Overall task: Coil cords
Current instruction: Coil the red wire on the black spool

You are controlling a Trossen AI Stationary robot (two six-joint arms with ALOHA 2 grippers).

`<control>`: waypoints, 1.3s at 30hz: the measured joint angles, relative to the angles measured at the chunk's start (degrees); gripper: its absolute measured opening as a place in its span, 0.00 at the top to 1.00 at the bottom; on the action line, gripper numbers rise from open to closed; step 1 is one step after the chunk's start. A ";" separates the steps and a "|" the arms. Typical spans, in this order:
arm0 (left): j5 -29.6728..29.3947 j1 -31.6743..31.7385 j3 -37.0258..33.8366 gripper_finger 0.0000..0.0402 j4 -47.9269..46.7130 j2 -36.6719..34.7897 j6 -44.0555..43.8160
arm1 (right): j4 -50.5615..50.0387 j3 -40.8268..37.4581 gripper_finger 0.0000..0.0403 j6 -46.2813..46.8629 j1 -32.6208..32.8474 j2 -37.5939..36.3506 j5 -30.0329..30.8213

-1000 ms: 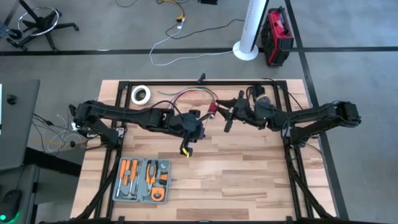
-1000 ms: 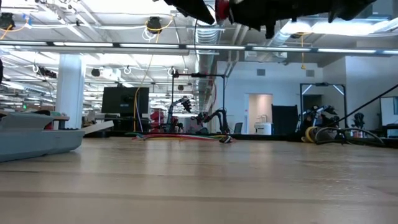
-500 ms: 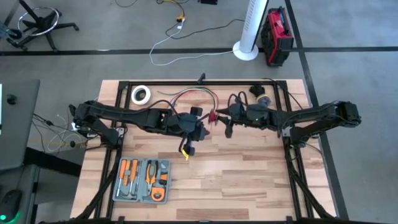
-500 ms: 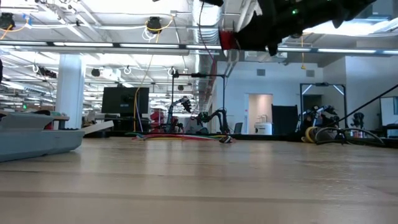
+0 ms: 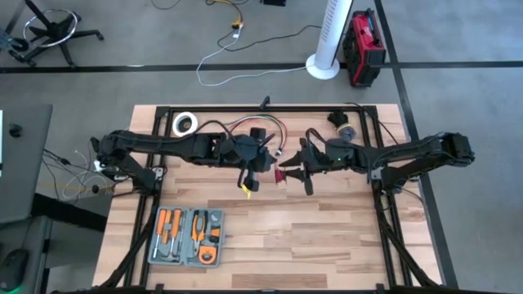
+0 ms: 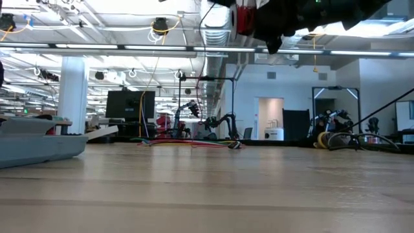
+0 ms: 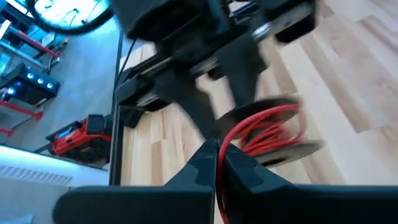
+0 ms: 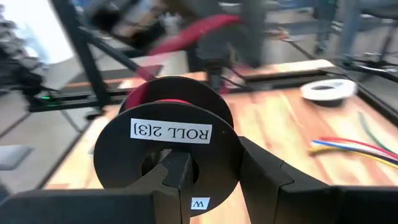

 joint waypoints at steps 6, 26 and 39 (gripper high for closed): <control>0.48 1.82 -0.01 1.00 -0.85 0.00 -0.91 | 3.77 0.00 0.73 -0.29 1.24 -0.02 -6.06; 4.31 1.01 -7.39 1.00 1.13 0.22 -8.52 | 18.25 0.00 0.73 -7.55 1.59 -0.02 -3.71; 4.04 -2.76 -8.88 1.00 1.34 0.24 -10.35 | 18.38 0.00 0.73 -8.75 1.66 -0.02 18.74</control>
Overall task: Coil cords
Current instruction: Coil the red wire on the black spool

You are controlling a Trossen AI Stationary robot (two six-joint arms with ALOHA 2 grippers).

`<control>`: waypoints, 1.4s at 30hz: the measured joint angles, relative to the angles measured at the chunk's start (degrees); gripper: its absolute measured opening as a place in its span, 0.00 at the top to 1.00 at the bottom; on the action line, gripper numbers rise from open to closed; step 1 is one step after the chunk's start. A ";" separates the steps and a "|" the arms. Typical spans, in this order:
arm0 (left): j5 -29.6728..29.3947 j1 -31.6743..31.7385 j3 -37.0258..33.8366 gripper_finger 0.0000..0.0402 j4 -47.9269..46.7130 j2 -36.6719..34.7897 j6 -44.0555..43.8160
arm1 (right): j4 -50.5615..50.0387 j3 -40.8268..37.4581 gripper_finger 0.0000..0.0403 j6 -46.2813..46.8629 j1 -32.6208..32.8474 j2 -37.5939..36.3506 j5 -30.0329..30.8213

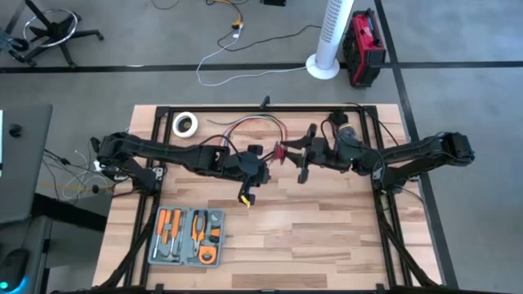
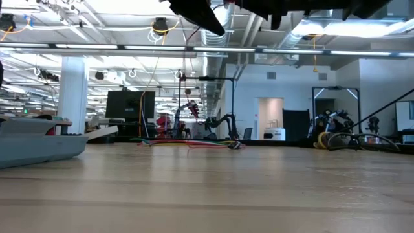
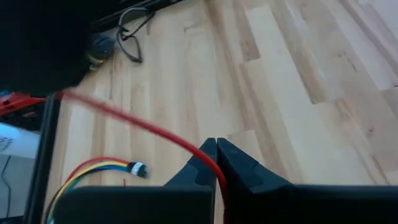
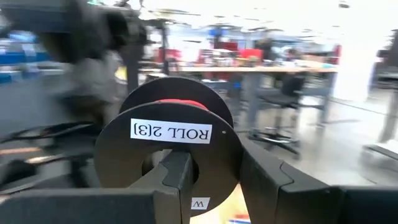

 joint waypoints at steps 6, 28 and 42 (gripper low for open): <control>-0.58 -1.83 0.00 1.00 0.58 0.00 0.03 | -3.39 0.00 0.73 -0.26 0.06 0.00 9.60; -5.81 -2.26 7.44 1.00 1.02 0.00 10.80 | -21.67 0.00 0.73 -1.23 -0.81 0.00 -10.73; -5.16 2.97 7.88 1.00 1.28 0.00 9.80 | -11.85 0.02 0.73 -4.85 1.25 0.00 -28.04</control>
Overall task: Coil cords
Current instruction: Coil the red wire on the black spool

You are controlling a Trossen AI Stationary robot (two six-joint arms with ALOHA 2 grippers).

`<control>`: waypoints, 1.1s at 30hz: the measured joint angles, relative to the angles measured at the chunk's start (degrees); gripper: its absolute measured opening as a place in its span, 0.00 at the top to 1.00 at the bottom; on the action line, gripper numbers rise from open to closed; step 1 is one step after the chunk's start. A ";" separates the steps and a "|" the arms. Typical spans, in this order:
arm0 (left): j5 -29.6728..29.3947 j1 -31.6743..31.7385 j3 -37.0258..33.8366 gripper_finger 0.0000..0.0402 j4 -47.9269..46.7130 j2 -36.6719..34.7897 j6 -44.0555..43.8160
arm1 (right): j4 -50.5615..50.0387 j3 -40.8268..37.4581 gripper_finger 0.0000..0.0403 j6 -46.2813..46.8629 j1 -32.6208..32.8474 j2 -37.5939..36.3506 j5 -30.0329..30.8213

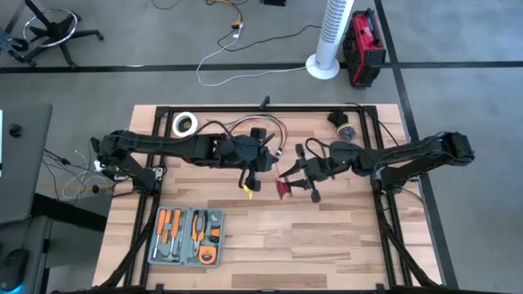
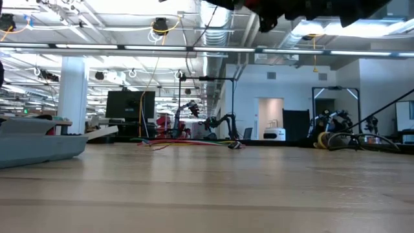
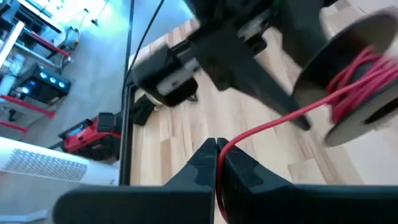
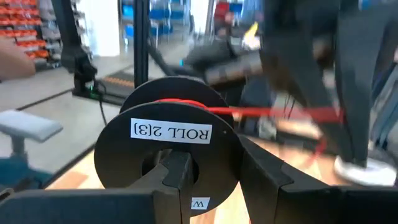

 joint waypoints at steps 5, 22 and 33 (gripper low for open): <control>-0.09 0.62 -2.23 1.00 0.83 -0.09 -2.11 | 6.82 0.00 0.73 -1.51 0.29 0.00 -0.25; 2.27 -2.36 -3.72 1.00 1.19 -0.09 -8.26 | 12.81 0.00 0.73 -1.64 0.29 0.02 24.45; 1.62 -4.82 -3.72 1.00 1.22 -0.07 -8.22 | 5.06 0.00 0.73 1.23 -0.14 0.02 34.42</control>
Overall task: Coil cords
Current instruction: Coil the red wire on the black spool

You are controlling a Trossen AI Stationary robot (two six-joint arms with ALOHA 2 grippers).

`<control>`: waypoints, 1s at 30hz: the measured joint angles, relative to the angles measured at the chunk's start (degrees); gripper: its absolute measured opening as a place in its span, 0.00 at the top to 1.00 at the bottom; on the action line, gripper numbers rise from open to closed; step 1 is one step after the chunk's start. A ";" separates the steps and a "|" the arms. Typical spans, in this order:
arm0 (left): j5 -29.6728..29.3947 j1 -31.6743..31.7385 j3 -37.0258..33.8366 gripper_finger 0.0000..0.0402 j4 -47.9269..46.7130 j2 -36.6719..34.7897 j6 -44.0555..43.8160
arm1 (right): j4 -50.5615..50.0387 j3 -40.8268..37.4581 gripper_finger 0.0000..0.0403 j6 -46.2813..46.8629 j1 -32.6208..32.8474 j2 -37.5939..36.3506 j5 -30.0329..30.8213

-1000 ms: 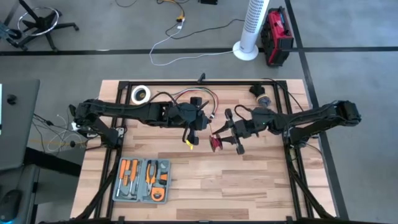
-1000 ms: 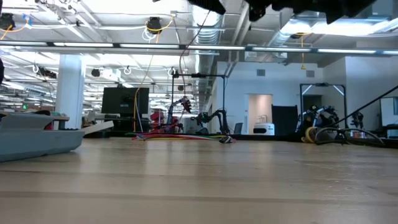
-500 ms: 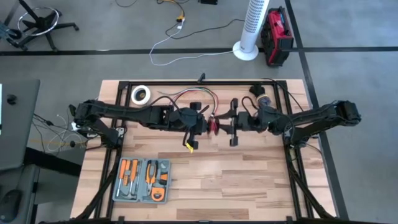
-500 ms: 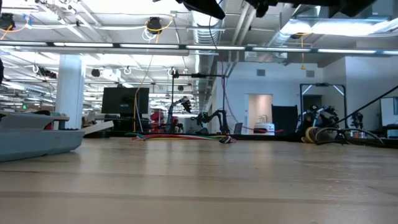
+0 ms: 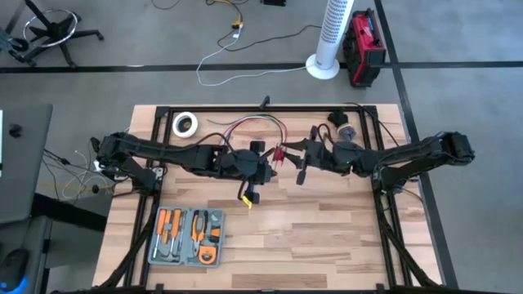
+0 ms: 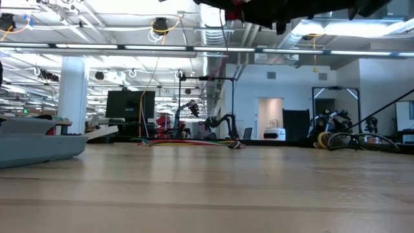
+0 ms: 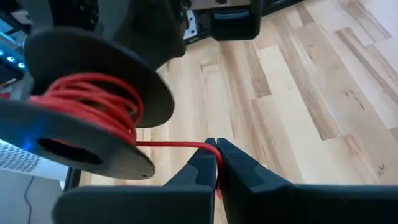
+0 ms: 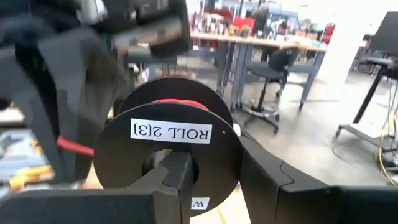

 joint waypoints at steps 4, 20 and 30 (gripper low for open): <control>-2.09 -0.08 0.22 1.00 -0.15 0.04 1.49 | -4.64 0.00 0.73 0.86 -0.33 -0.02 -0.07; -6.17 -0.19 0.39 1.00 3.30 0.09 12.28 | -11.68 0.02 0.73 0.98 -0.48 -0.02 -16.98; -9.22 0.63 0.42 1.00 6.75 0.09 18.47 | -10.49 0.02 0.73 0.96 -0.16 -0.03 -30.52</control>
